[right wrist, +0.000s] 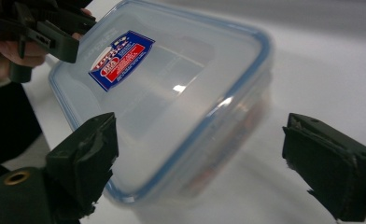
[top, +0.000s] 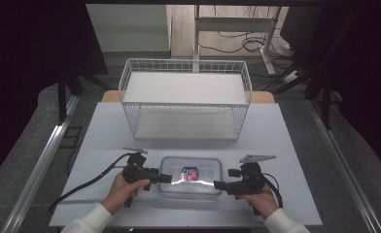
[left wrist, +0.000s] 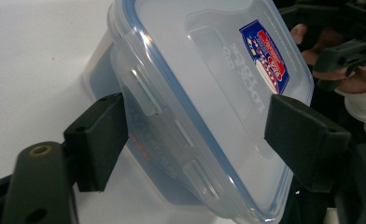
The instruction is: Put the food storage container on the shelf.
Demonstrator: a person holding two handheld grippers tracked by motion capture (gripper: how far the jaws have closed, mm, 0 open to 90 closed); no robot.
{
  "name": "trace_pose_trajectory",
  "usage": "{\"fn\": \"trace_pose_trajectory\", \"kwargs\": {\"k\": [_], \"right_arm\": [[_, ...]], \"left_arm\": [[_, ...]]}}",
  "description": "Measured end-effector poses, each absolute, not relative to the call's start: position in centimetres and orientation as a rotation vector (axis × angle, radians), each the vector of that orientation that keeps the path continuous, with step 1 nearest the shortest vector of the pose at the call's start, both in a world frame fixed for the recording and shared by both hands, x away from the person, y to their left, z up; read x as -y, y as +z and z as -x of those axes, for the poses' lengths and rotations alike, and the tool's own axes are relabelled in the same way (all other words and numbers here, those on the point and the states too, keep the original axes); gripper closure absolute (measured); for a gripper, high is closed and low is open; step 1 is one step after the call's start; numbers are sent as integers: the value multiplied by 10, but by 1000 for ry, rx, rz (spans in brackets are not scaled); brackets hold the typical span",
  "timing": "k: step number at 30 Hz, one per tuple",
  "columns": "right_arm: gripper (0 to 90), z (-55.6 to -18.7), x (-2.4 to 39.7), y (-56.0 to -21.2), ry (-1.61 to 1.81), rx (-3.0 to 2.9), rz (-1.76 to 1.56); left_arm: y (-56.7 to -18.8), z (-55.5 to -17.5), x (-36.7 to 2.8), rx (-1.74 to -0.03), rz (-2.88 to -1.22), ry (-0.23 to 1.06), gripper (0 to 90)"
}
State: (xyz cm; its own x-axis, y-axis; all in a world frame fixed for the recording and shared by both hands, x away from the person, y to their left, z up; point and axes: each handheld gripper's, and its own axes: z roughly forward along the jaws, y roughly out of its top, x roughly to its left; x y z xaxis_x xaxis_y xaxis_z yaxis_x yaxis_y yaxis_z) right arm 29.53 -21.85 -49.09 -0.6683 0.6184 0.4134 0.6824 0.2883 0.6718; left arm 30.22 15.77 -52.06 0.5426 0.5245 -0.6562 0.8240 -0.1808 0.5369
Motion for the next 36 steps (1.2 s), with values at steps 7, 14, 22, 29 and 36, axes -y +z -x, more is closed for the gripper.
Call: {"fn": "trace_pose_trajectory", "kwargs": {"k": [7,14,22,29,36], "right_arm": [[85,-306,206,-503,-1267,2348,1272],[163,-306,206,-505,-1231,2243,1336],[344,-300,215,-498,-1288,2199,1392],[440,-291,221,-494,-1340,2160,1412],[502,-284,225,-491,-1361,2104,1434]], "left_arm": [[-518,-300,-159,-1116,-1849,-389,267],[-517,-300,-160,-1125,-1845,-395,282],[-513,-297,-163,-1113,-1843,-378,336],[-507,-282,-163,-1104,-1829,-307,392],[-502,-271,-164,-1105,-1817,-270,432]]}}
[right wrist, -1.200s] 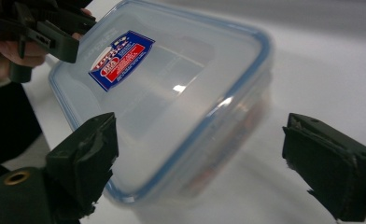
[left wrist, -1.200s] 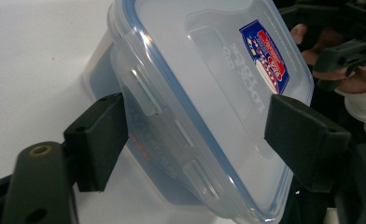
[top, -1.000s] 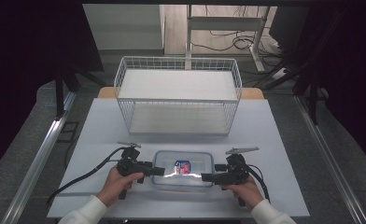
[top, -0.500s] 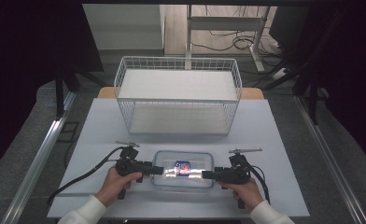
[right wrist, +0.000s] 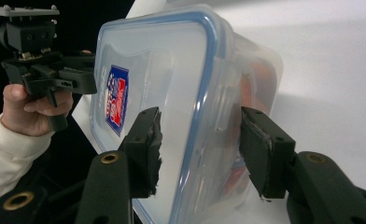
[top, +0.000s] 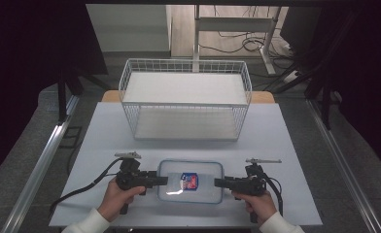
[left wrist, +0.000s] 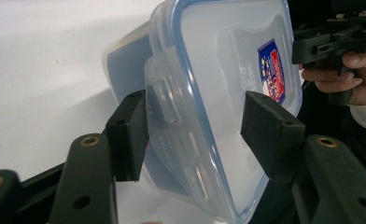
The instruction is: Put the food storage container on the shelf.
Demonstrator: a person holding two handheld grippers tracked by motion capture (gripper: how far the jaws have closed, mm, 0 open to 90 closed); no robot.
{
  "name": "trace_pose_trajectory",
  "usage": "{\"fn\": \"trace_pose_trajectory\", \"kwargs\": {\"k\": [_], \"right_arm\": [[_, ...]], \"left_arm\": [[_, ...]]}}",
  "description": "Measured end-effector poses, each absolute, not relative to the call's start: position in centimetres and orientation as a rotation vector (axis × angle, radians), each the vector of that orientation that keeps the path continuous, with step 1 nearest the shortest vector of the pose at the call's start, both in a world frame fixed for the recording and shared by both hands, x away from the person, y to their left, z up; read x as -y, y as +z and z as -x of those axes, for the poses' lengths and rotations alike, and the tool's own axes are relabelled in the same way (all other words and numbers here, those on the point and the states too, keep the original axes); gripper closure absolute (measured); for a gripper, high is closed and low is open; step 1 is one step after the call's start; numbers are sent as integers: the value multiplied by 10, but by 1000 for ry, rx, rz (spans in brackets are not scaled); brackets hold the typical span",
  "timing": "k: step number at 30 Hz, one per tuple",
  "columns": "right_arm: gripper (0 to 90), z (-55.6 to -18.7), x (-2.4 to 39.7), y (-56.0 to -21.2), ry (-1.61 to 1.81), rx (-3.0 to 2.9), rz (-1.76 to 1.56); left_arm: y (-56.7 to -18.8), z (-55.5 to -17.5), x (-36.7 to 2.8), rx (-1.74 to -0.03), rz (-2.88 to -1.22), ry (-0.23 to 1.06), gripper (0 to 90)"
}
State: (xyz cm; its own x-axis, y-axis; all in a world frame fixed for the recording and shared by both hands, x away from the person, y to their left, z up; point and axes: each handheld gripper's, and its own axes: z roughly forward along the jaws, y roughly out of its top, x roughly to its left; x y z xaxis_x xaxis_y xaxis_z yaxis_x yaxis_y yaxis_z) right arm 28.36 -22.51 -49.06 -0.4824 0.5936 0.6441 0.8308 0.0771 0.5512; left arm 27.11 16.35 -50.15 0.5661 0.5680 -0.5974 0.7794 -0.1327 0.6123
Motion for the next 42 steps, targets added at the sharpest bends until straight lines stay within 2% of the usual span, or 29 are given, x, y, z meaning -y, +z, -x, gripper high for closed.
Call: {"fn": "trace_pose_trajectory", "kwargs": {"k": [10,23,42], "right_arm": [[514,-277,223,-485,-1361,2123,1447],[520,-275,223,-473,-1400,2170,1422],[521,-296,222,-463,-1446,2220,1384]], "left_arm": [[-492,-264,-162,-1093,-1851,-208,449],[-483,-265,-162,-1069,-1840,-190,463],[-477,-285,-165,-1056,-1814,-172,473]]}}
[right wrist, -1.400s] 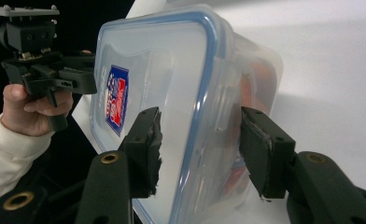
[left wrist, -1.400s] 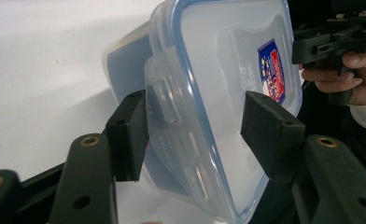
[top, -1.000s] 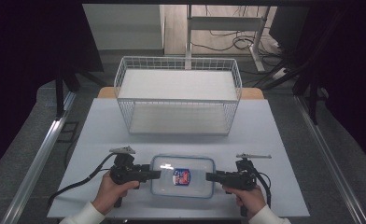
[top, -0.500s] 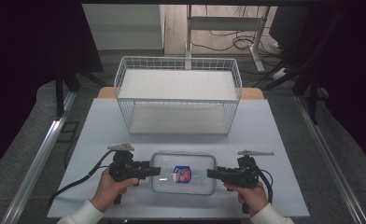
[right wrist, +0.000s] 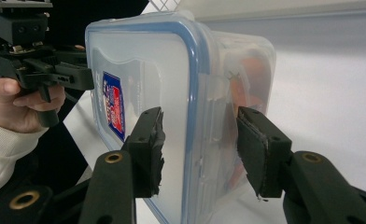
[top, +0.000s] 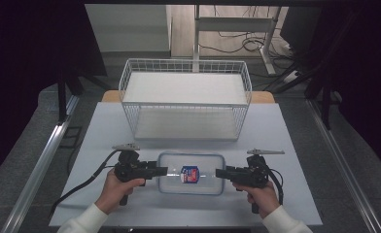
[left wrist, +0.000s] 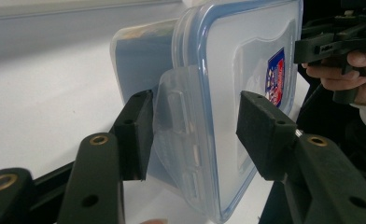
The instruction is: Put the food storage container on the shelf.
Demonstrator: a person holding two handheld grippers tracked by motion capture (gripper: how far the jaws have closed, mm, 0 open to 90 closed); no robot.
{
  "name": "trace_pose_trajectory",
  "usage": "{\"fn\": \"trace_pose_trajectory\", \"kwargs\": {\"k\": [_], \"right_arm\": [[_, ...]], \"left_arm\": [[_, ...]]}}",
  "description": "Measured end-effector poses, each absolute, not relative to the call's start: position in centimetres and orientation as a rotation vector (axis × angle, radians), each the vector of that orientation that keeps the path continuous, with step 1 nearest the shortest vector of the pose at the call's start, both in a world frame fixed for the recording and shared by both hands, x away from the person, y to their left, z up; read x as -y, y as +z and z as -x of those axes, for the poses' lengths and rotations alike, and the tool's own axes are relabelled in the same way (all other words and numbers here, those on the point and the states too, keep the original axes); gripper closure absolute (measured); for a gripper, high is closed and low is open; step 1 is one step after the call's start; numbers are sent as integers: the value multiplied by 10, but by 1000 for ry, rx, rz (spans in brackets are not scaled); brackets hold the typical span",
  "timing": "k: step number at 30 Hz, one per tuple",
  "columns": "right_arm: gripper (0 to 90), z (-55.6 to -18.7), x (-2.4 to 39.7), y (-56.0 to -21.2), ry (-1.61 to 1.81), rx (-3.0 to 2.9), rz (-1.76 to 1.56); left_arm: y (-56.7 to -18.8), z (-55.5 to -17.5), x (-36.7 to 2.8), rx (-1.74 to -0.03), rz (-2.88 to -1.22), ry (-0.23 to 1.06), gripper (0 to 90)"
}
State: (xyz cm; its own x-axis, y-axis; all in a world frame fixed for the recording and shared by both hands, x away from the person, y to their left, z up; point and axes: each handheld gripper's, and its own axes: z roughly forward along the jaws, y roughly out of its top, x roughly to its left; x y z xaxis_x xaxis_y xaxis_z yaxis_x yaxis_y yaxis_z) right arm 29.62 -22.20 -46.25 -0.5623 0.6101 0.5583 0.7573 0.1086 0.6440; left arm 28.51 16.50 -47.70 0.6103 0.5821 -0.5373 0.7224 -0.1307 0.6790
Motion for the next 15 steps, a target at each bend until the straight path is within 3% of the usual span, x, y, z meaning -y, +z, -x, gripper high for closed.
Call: {"fn": "trace_pose_trajectory", "kwargs": {"k": [15], "right_arm": [[522,-337,212,-459,-1471,2235,1360]], "left_arm": [[-475,-322,-175,-1077,-1778,-172,474]]}}
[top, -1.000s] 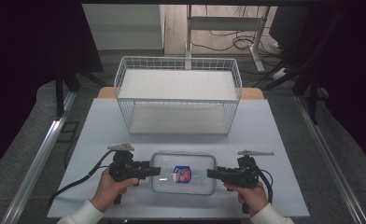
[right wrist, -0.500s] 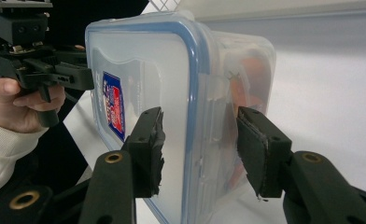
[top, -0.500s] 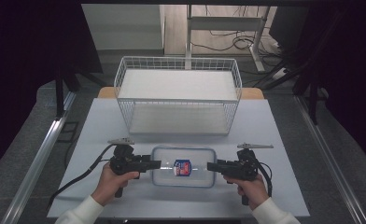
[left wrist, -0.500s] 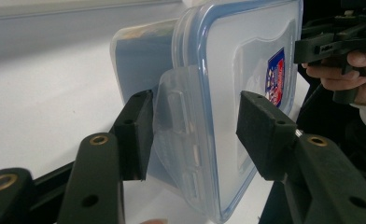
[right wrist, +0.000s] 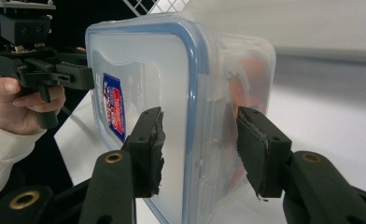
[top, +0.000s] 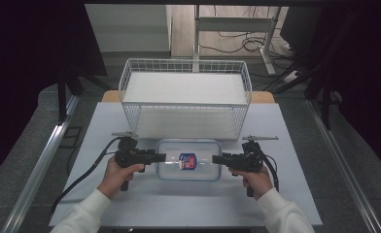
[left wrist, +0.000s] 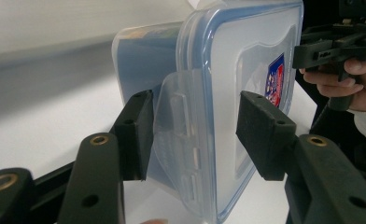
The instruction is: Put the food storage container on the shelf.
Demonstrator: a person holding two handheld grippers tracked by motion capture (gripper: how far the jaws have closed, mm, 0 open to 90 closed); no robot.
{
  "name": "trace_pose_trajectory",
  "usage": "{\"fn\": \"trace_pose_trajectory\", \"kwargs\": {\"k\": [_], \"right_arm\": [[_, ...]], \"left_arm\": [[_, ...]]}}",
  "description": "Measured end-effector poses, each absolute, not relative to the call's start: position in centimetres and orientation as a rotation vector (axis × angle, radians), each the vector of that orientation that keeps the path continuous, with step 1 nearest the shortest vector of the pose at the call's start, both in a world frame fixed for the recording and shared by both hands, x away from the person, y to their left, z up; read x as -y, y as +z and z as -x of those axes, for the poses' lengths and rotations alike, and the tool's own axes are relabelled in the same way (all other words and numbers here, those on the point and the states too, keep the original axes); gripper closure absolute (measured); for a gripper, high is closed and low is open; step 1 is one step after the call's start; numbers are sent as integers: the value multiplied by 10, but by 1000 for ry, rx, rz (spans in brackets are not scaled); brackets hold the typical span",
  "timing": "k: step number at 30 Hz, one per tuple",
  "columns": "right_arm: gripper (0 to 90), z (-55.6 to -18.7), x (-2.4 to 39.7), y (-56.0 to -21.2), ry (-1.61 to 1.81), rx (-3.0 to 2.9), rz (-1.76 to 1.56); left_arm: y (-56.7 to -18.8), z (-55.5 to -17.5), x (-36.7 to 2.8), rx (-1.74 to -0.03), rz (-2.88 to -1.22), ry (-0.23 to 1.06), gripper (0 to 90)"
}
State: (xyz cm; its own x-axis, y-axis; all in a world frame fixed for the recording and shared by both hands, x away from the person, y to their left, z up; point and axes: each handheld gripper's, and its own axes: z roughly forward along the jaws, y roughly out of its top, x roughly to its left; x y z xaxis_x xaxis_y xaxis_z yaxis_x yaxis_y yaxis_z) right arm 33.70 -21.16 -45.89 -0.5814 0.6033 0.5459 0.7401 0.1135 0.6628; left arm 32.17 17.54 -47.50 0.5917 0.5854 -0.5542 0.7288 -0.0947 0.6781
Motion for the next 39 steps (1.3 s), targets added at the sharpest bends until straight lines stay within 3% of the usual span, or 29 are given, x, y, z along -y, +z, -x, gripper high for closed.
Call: {"fn": "trace_pose_trajectory", "kwargs": {"k": [26,39], "right_arm": [[522,-417,203,-475,-1504,2223,1320],[515,-435,201,-485,-1488,2177,1391]], "left_arm": [[-487,-392,-185,-1113,-1738,-135,473],[-498,-407,-185,-1141,-1724,-143,467]]}}
